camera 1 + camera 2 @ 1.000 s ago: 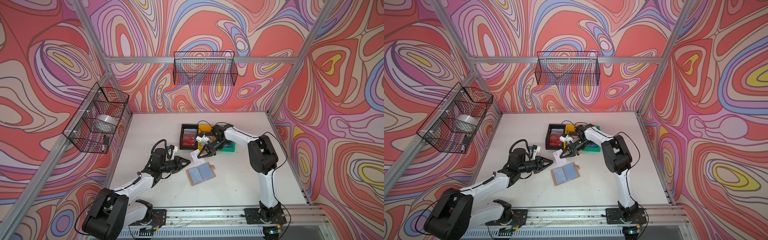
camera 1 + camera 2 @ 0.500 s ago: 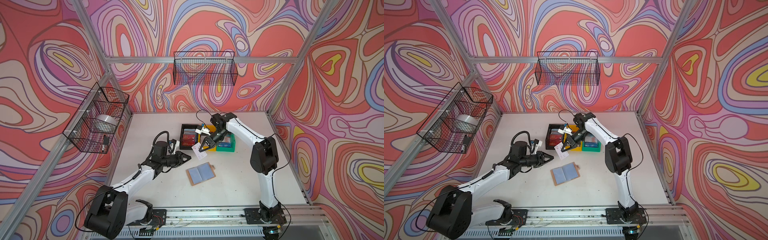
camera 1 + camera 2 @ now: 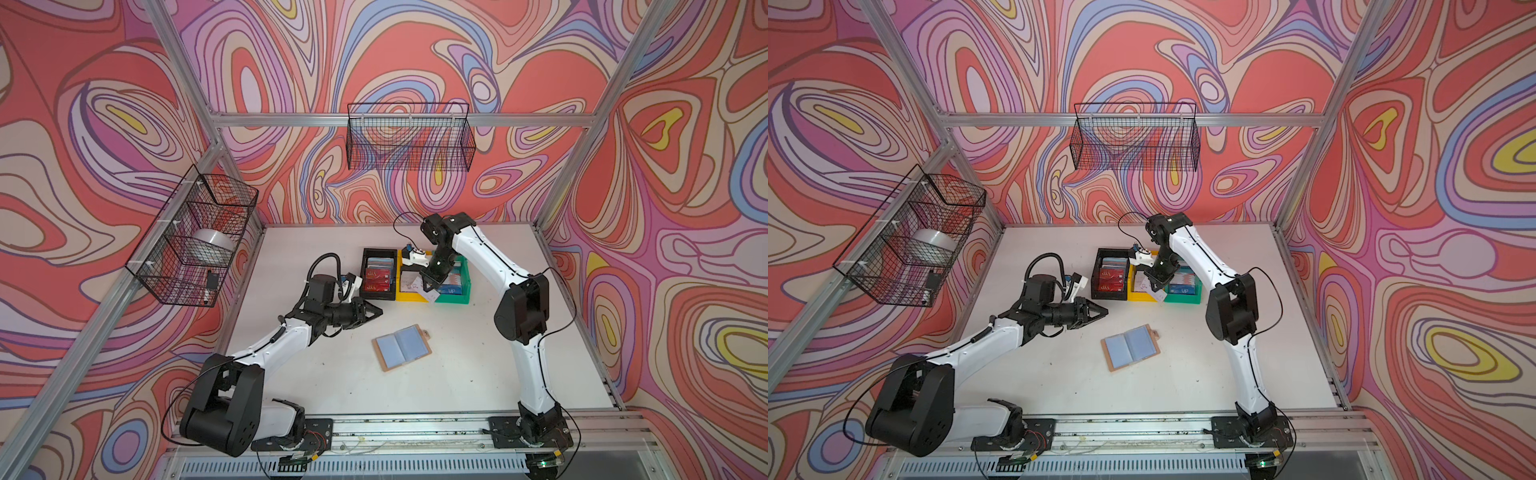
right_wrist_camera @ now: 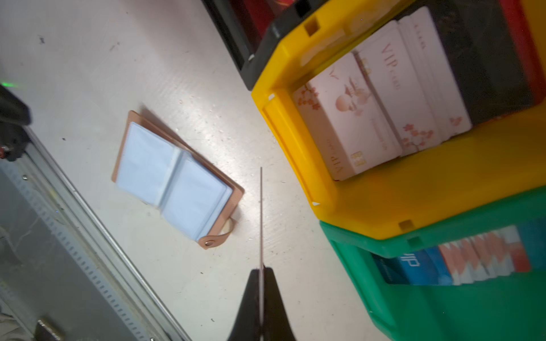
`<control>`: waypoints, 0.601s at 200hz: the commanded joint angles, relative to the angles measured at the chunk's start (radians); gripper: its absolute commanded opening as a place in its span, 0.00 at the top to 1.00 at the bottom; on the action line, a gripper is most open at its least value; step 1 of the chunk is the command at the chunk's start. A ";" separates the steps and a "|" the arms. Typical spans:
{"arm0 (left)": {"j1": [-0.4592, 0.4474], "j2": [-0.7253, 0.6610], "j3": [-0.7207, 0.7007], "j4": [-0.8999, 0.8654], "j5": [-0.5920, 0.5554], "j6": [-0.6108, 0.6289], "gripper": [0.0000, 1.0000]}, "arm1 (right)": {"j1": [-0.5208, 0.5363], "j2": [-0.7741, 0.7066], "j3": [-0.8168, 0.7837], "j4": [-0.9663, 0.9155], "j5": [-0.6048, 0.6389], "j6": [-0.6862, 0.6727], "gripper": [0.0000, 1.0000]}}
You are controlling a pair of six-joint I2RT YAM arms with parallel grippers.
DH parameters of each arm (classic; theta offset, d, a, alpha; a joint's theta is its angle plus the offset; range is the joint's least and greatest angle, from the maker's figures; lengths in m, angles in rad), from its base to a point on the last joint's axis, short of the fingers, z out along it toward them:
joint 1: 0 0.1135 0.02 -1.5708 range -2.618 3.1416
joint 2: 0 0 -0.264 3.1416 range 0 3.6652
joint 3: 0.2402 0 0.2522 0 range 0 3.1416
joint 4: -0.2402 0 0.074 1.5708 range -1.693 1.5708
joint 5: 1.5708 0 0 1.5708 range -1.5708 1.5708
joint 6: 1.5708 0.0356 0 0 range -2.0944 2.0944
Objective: Take the credit cards out of the card holder
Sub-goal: Place the credit card in the storage box.
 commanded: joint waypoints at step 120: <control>0.012 0.027 0.051 -0.038 0.002 0.031 0.78 | 0.024 0.096 0.102 0.121 0.211 -0.514 1.00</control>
